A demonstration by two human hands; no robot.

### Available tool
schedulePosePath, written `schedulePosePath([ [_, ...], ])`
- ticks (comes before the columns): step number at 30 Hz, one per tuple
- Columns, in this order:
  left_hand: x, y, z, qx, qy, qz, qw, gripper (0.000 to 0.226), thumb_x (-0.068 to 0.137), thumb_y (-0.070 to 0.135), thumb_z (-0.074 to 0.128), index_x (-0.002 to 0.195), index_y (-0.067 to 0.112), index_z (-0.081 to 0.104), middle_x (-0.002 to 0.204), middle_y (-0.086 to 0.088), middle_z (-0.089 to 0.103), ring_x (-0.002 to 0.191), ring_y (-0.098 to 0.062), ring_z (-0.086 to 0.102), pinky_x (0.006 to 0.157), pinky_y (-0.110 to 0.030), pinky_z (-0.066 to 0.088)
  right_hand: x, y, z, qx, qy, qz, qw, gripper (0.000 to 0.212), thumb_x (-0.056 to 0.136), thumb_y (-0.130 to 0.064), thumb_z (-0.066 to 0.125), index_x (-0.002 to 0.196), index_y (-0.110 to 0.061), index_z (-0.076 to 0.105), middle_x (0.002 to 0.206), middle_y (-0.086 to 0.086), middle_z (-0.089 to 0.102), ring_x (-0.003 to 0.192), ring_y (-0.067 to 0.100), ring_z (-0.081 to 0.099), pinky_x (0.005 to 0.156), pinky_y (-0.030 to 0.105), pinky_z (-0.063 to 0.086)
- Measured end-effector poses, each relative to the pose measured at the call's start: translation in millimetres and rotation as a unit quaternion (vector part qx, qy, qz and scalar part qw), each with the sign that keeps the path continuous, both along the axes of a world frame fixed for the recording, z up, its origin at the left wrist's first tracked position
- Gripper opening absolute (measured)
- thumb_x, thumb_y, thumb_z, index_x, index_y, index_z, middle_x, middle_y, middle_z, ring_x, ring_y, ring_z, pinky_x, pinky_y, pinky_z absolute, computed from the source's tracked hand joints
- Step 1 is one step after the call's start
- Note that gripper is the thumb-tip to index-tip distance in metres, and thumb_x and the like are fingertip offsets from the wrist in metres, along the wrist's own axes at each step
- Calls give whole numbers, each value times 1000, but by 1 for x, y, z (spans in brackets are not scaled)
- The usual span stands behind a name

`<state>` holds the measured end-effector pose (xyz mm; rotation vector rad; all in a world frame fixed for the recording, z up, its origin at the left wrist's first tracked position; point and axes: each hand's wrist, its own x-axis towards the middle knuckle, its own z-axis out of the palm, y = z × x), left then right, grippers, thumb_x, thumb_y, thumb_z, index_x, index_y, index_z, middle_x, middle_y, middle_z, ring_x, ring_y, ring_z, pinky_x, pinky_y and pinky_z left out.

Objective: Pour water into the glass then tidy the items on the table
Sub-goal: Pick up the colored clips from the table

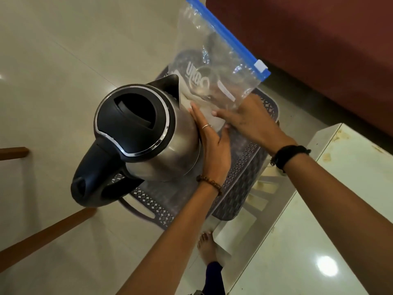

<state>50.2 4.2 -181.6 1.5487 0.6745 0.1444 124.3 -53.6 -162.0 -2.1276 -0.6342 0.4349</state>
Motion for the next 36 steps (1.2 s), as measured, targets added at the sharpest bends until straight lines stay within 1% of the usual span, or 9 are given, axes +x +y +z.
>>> schedulePosePath([
  [2,2,3,-4,10,13,-15,1000,81,94,10,48,144,18,-14,156,-6,-16,144,-12,-11,119,-30,0,-5,-6,-1,0,-48,-80,996,50,82,-35,65,127,-18,52,120,-5,55,104,-2,46,86,2,35],
  [5,8,8,-10,23,41,-19,999,79,94,13,48,145,17,-12,156,-6,-17,143,-12,-12,118,-29,-1,-10,-10,-2,27,-43,-156,986,30,80,-24,68,107,-10,62,98,-4,60,83,-1,51,71,-2,37],
  [9,14,12,-11,19,73,-19,997,80,93,18,51,146,20,-10,157,-9,-13,145,-19,-6,119,-40,8,-15,3,-1,99,23,-193,976,15,78,-2,67,92,-1,63,83,15,66,65,2,54,61,7,44],
  [13,6,5,-5,41,57,-5,998,69,91,14,54,146,15,13,153,-14,20,141,-24,22,114,-44,28,-20,3,-4,108,93,-224,964,24,78,-9,68,100,-4,60,96,10,66,87,19,63,79,32,54],
  [18,-44,-35,17,229,-79,-46,969,33,90,8,53,123,11,51,123,1,53,117,-6,47,101,-9,34,-68,-44,0,181,130,-336,915,35,81,-5,66,113,-15,55,114,4,61,103,18,59,90,35,51],
  [24,-127,-150,-3,157,42,-226,961,16,90,5,54,105,4,58,104,-6,60,107,-23,58,85,-15,41,-170,-173,-14,164,184,-441,863,21,88,-1,55,104,-13,61,102,2,66,86,14,65,69,15,54],
  [27,-172,-199,-13,201,12,-362,910,25,93,15,50,117,18,55,113,11,54,109,3,46,94,-3,34,-224,-251,-26,116,216,-479,843,20,87,0,56,97,-15,64,95,2,68,76,19,66,63,19,55],
  [31,-208,-247,-35,240,34,-505,828,44,86,36,59,128,29,47,136,11,45,122,0,38,103,-15,31,-289,-342,-40,11,218,-491,843,18,88,-4,56,93,-19,63,96,1,68,72,14,63,69,30,55],
  [36,-245,-275,-71,364,17,-726,583,80,74,58,61,142,31,28,156,5,6,145,-14,2,115,-31,-7,-328,-430,-50,-101,144,-462,869,17,88,-7,56,101,-17,60,104,0,65,76,12,58,70,30,49],
])
